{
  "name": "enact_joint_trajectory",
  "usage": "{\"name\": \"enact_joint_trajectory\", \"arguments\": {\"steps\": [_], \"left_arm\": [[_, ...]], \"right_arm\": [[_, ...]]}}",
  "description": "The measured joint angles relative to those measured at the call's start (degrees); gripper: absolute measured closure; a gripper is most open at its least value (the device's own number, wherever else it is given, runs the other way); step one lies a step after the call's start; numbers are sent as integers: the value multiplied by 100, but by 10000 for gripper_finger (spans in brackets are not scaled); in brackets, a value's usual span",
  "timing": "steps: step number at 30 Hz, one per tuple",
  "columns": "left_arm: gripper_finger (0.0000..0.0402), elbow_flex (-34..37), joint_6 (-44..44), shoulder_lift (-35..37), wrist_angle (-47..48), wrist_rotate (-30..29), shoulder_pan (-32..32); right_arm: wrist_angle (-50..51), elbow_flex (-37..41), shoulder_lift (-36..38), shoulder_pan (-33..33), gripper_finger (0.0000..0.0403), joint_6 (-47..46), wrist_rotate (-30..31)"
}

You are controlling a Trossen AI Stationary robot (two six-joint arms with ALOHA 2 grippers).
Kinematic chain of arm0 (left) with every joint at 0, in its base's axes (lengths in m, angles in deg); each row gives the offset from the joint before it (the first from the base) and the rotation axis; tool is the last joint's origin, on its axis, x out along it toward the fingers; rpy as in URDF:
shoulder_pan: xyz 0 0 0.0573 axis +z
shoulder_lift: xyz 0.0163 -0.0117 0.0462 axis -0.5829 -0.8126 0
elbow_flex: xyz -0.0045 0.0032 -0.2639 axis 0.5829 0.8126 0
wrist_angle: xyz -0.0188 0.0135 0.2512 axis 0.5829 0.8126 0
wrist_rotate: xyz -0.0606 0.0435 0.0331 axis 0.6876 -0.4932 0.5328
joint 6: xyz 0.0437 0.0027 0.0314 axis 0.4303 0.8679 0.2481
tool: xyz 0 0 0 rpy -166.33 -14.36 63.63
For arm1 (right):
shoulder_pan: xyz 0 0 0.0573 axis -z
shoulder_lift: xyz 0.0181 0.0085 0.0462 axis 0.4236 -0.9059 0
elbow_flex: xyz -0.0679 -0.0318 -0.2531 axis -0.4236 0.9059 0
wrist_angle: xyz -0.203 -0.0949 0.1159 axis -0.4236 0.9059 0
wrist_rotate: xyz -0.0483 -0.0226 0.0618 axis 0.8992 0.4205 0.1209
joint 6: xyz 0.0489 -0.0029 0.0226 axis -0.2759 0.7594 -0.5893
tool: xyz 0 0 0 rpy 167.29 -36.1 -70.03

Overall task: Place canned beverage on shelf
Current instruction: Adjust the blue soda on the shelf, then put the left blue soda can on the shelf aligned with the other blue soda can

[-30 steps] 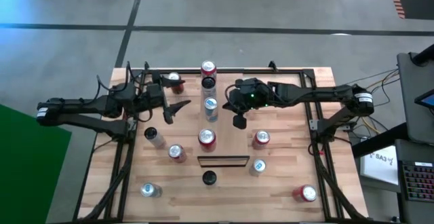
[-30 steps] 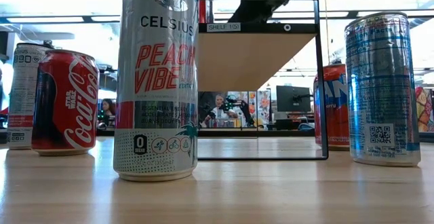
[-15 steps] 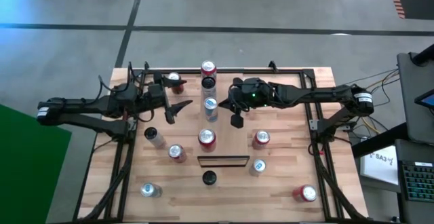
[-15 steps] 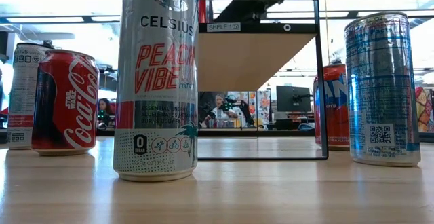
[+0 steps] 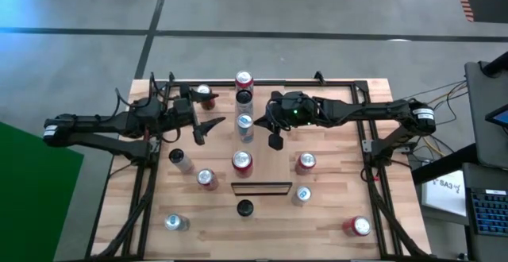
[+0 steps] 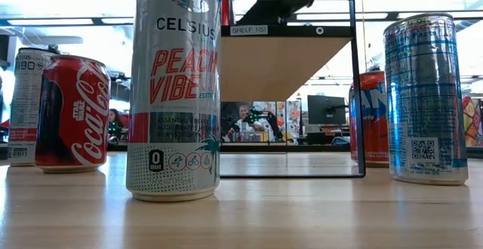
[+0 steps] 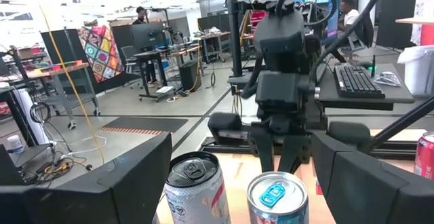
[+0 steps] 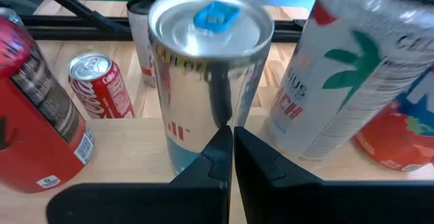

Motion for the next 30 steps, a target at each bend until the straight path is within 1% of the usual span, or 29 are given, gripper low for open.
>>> {"name": "enact_joint_trajectory", "arguments": {"steps": [6, 15, 30], "left_arm": [[80, 0, 0, 0, 0, 0, 0], [80, 0, 0, -7, -7, 0, 0], [80, 0, -2, -71, -107, 2, 0]], "right_arm": [[153, 4, -198, 0, 394, 0, 0], [223, 4, -207, 0, 394, -2, 4], [721, 4, 241, 0, 394, 34, 61]]}}
